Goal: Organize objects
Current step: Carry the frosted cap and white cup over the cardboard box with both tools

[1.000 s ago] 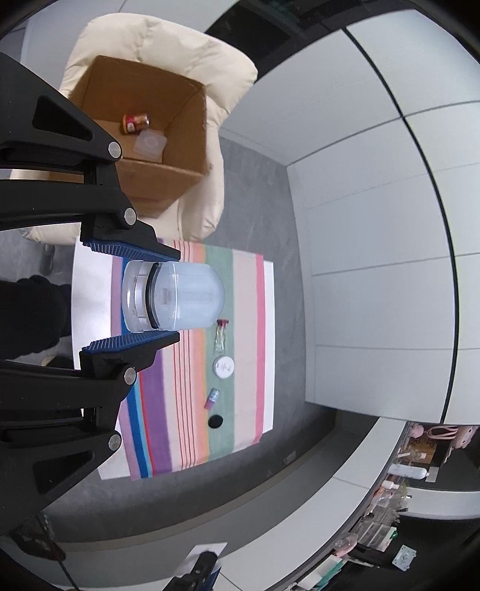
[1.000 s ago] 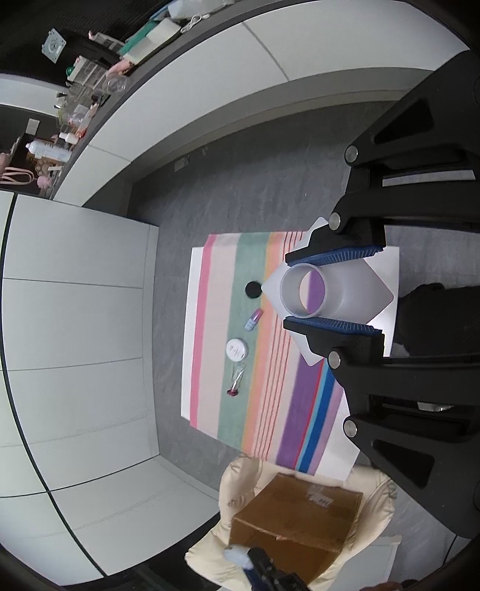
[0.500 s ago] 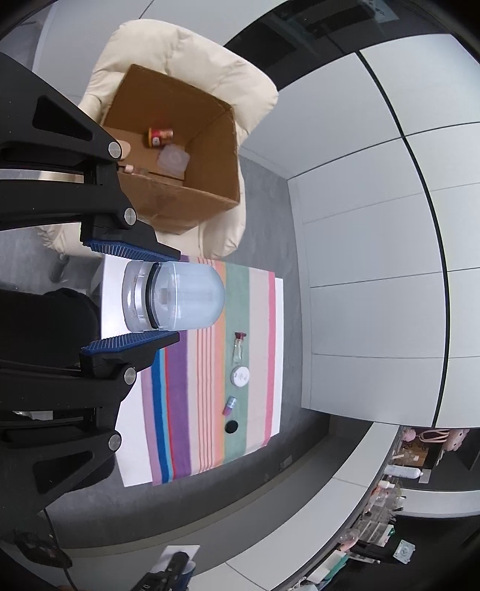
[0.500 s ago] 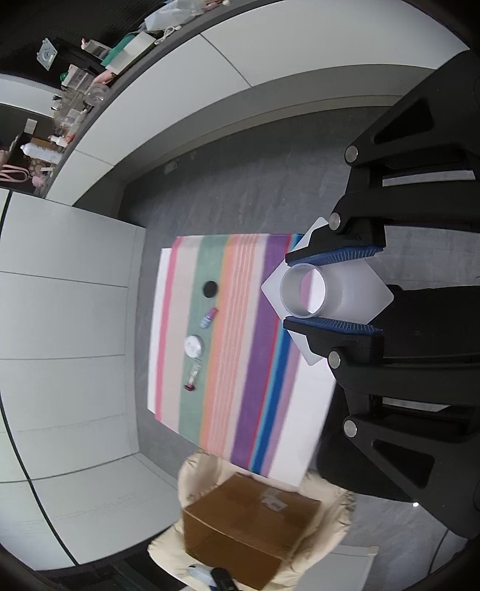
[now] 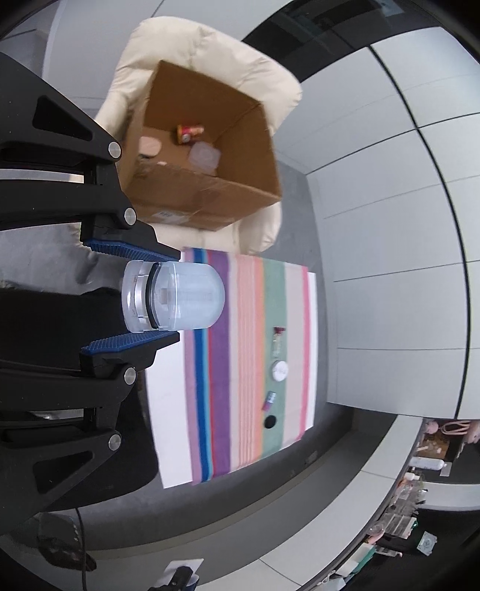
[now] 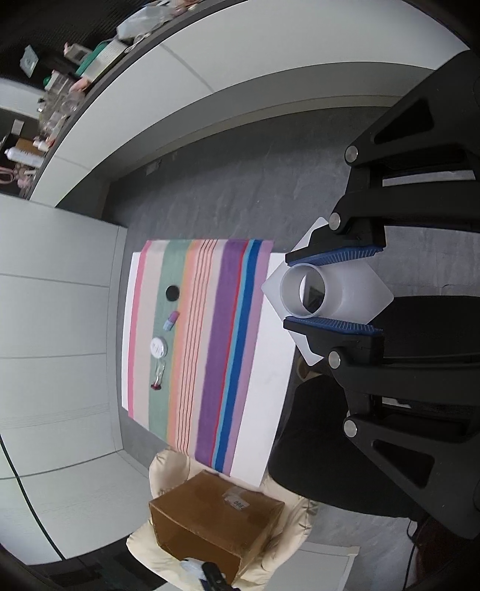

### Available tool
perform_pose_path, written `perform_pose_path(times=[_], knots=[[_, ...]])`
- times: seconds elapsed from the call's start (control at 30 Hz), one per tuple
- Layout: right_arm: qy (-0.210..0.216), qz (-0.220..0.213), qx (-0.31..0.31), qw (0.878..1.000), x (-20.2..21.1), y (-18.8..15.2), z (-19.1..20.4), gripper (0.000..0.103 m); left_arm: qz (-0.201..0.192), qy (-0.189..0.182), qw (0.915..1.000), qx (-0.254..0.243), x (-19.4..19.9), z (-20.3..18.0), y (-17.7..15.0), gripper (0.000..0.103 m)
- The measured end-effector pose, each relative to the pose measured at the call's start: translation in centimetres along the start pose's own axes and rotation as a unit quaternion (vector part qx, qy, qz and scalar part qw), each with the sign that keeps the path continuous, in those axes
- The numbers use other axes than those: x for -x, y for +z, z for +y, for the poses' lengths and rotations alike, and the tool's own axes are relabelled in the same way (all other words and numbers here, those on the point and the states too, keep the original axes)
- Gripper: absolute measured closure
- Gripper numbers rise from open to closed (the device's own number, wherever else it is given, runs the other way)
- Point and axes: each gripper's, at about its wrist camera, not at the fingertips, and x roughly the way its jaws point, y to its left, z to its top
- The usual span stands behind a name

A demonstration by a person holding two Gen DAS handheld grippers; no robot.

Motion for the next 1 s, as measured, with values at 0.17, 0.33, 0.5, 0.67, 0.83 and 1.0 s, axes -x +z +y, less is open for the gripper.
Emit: perform_pose_path(times=[0.17,0.33,0.5,0.67,0.83,1.0], knots=[[0.004,0.021,-0.016,1.0,-0.2,-1.9,-1.6,0.075,0.024,0.012,0.9996,-0.005,-1.0,0.1,-1.5,0.067],[0.0,0.039,-0.035,0.999,-1.3,-2.8,-2.9,0.075,0.037,0.011,0.9992,0.004,-1.5,0.8,-1.9,0.067],[-0.005,0.048,-0.054,0.997,-2.5,-2.6,-3.9,0.075,0.039,-0.026,0.9988,0.012,-1.1,0.9,-1.4,0.067],[-0.007,0.046,-0.05,0.998,-2.7,-1.9,-3.6,0.075,0.035,-0.007,0.9993,0.007,-1.3,0.6,-1.1,0.067],[0.004,0.032,-0.037,0.999,-1.9,-1.0,-2.4,0.075,0.042,-0.017,0.9986,0.029,-1.5,1.5,-1.0,0.067],[0.027,0.022,-0.02,0.999,-1.7,0.5,-0.3,0.075,0.042,-0.007,0.9983,0.04,-1.6,2.5,-1.1,0.067]])
